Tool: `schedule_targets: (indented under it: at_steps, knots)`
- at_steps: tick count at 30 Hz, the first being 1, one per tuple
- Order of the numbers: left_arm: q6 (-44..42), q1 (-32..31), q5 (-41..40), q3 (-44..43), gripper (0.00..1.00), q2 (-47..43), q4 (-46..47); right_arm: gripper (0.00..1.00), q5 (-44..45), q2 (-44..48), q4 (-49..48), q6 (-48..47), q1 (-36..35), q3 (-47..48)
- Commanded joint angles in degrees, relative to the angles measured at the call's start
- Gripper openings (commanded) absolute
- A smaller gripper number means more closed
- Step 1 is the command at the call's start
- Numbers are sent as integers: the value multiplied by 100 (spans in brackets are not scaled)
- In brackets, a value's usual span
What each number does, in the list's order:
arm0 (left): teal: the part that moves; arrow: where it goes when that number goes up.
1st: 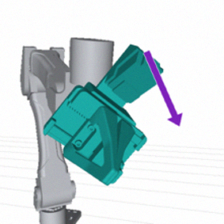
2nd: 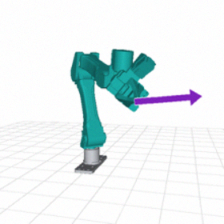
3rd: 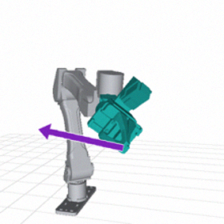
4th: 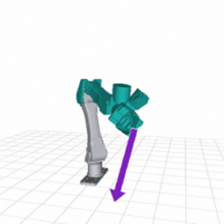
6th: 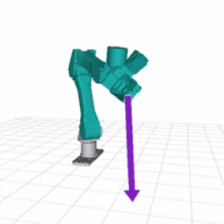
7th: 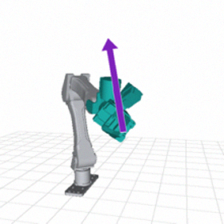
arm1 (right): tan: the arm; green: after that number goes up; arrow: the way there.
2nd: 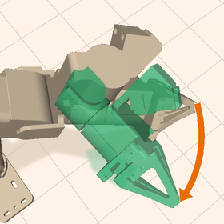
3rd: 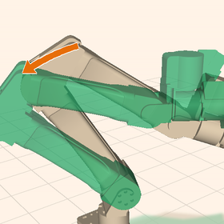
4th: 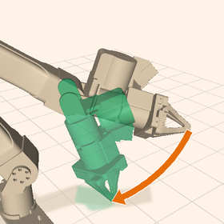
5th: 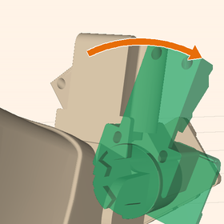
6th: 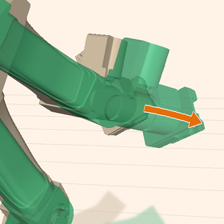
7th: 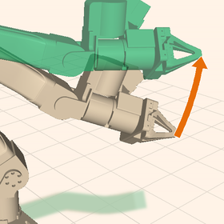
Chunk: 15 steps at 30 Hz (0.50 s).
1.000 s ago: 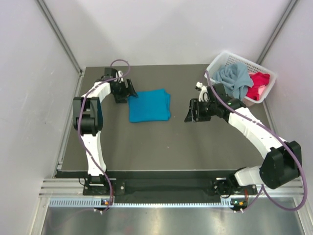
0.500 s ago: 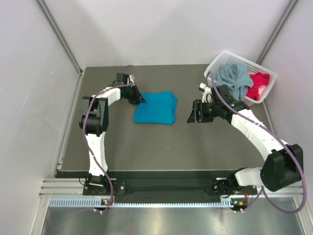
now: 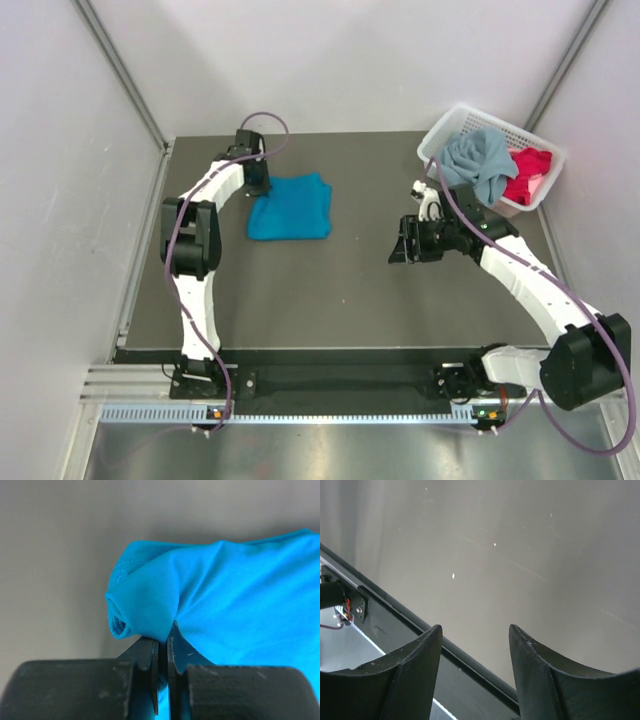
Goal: Fold and stack the t-shirts
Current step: Neatly place the folded tshirt to the corner
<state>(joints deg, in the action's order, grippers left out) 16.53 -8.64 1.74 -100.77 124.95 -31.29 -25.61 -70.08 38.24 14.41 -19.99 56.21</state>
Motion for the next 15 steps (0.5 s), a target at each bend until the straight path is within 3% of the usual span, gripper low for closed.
schedule_targets:
  at_steps: [1,5,12,15]
  knots:
    - [-897,91,-1640,-495,0,-453,-133,56,38,49,227,-184,74,135]
    - [-1222,275,-2151,-794,0,-261,289,56,449,-365,640,-491,249,680]
    - [-2003,618,-2897,-2384,0,811,228,56,495,-1217,1089,-571,680,1515]
    - [-2338,741,-3354,-2447,0,961,509,56,548,-1499,1221,-554,803,1833]
